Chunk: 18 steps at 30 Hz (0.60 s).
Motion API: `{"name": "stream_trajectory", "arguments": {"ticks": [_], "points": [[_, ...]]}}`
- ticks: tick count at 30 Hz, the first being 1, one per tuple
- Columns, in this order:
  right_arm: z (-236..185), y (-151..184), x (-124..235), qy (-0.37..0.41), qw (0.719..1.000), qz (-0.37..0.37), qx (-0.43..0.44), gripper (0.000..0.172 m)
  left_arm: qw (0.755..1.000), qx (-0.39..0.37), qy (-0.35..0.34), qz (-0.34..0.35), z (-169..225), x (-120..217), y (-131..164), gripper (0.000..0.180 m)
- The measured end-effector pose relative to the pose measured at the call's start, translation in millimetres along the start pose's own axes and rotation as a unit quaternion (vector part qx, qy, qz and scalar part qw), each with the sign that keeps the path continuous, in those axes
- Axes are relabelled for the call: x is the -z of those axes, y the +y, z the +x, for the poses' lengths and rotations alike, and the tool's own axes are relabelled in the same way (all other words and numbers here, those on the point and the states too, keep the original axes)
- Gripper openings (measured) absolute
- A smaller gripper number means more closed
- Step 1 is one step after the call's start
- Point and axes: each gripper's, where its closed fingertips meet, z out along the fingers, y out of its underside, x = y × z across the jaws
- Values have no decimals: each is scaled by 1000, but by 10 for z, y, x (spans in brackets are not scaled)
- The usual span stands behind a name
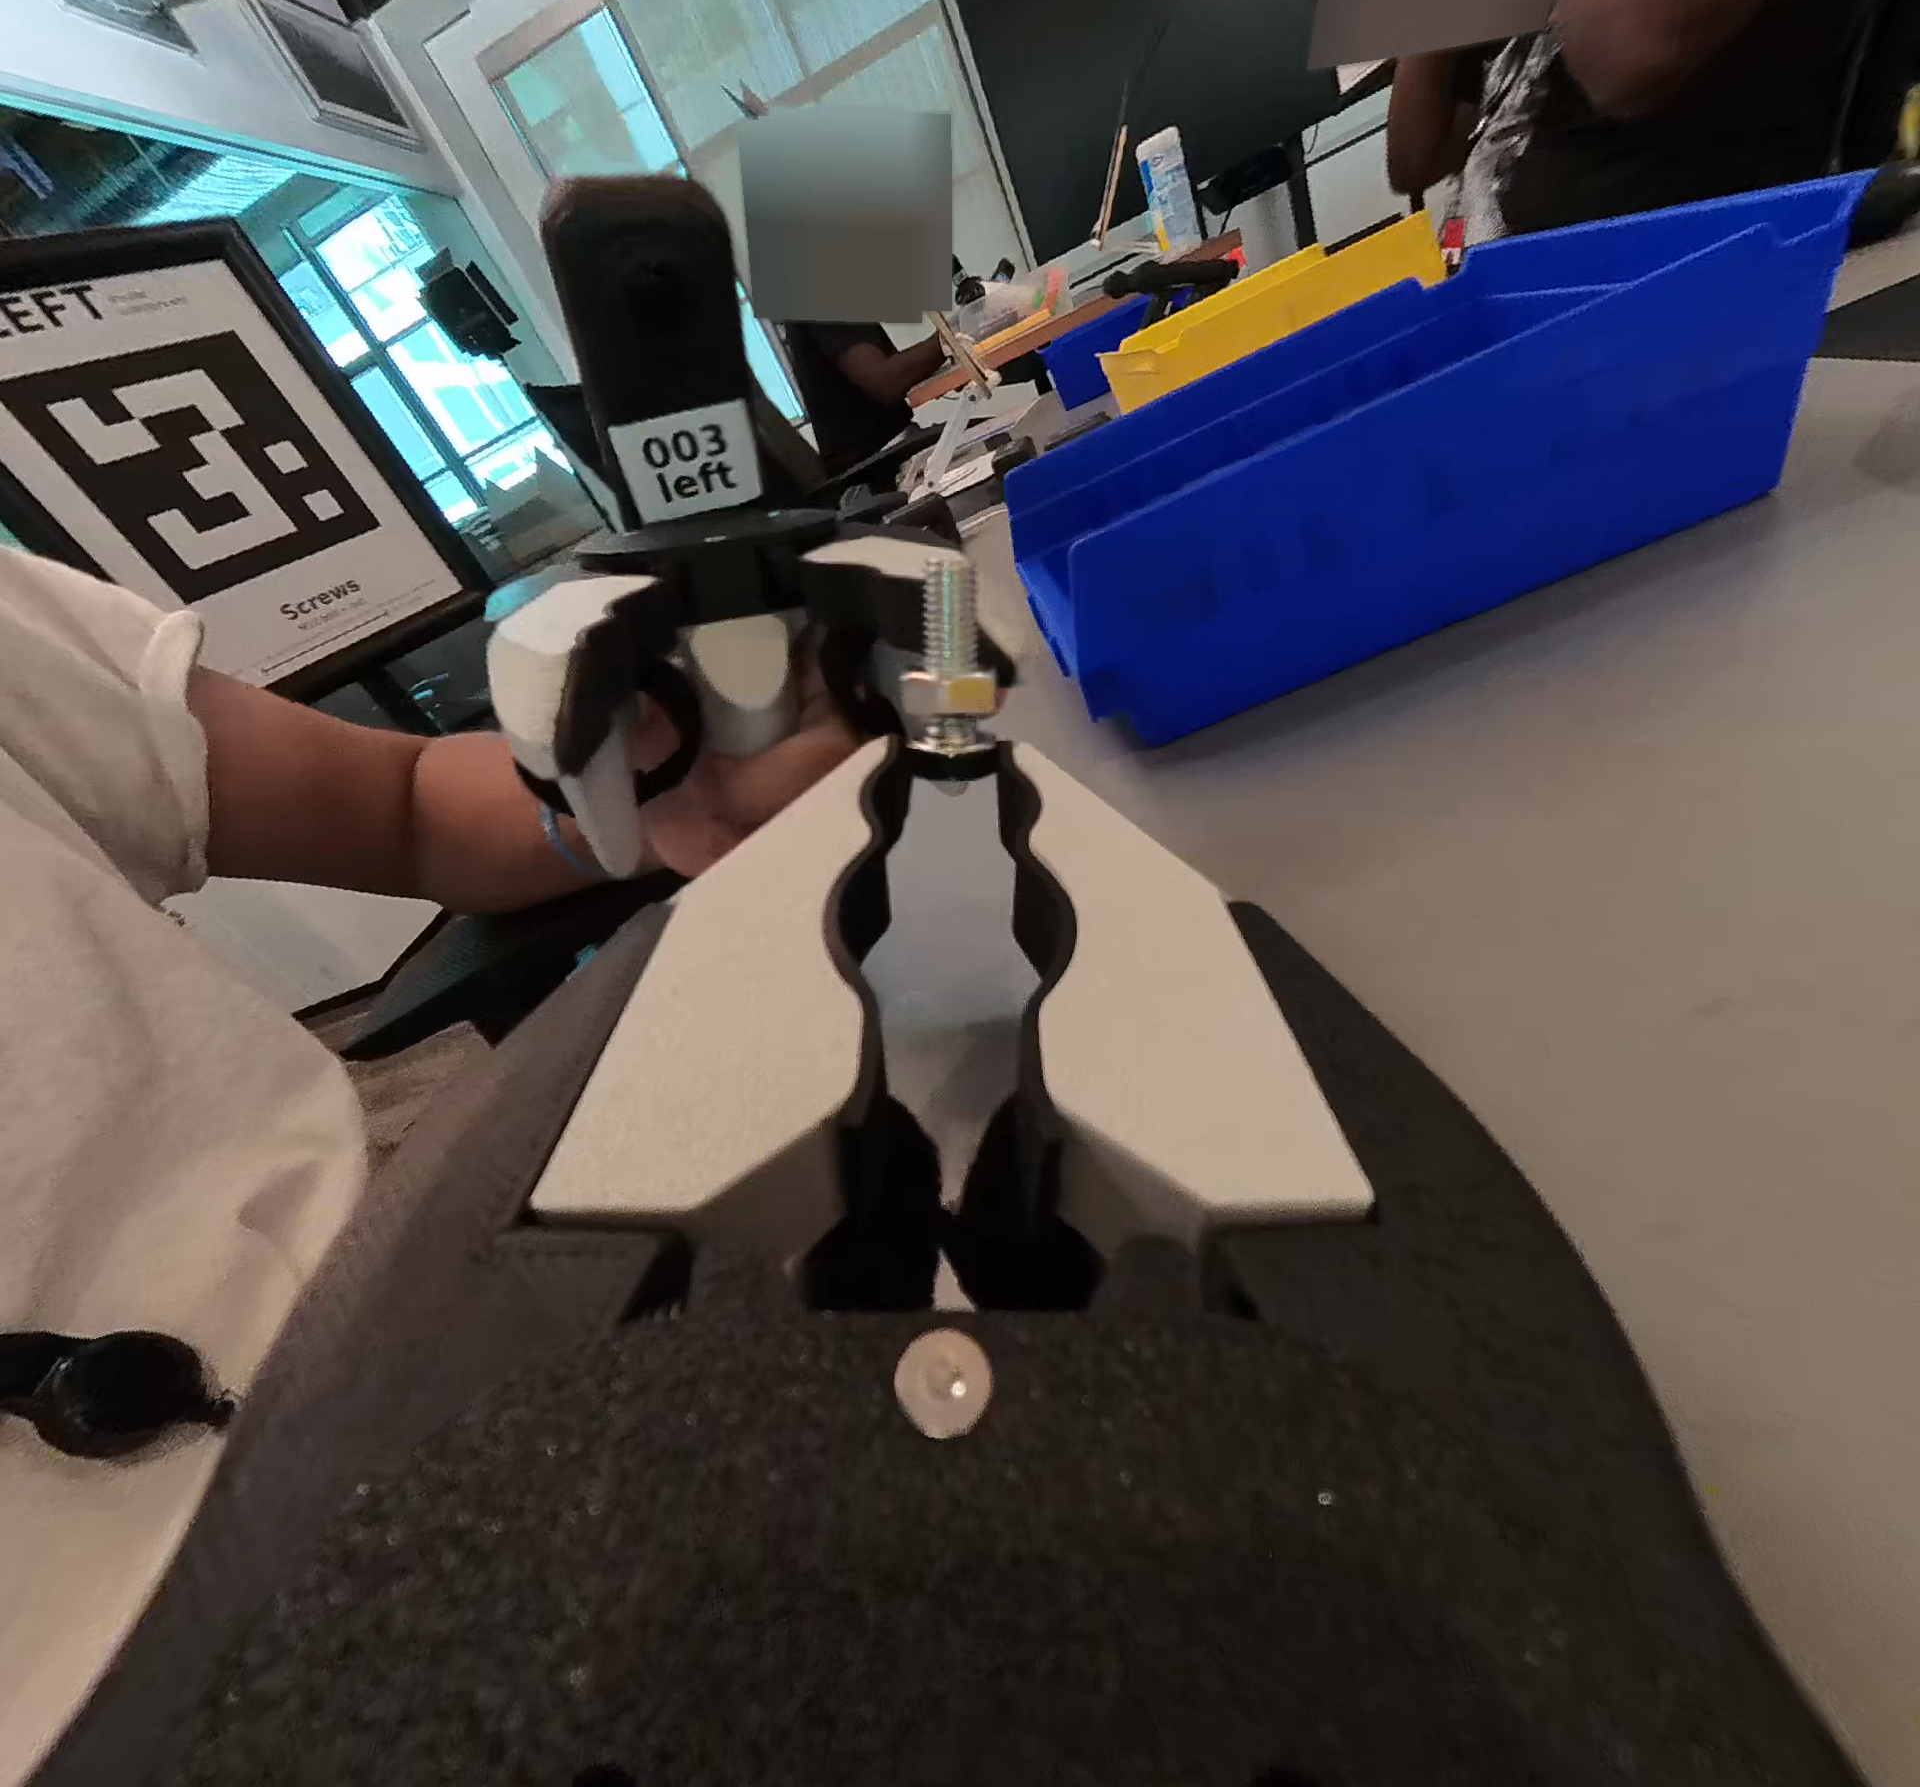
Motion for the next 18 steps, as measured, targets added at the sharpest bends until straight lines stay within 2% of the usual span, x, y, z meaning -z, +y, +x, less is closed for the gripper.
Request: {"name": "stream_trajectory", "arguments": {"ticks": [1,2,3,8,12,16,17,18], "points": [[38,-31,39,10,1000,6,-2,17,1000,5,2,7,15,37,-21,68],[98,-70,90,25,1000,15,-5,17,1000,7,16,18,60,88,-56,49],[134,-108,140,31,999,22,-7,17,999,9,22,32,87,135,-98,47],[10,-114,99,10,1000,20,3,17,998,10,-25,48,-73,121,-159,72],[-113,-64,-51,-10,1000,7,22,17,998,31,-16,46,-72,-4,-117,74],[-22,-68,-9,3,1000,5,18,17,999,22,-7,41,4,0,-93,71],[9,-98,33,9,1000,10,18,17,999,13,-7,46,16,43,-105,64],[73,-126,84,24,999,16,14,17,999,0,10,54,69,101,-128,38]]}}
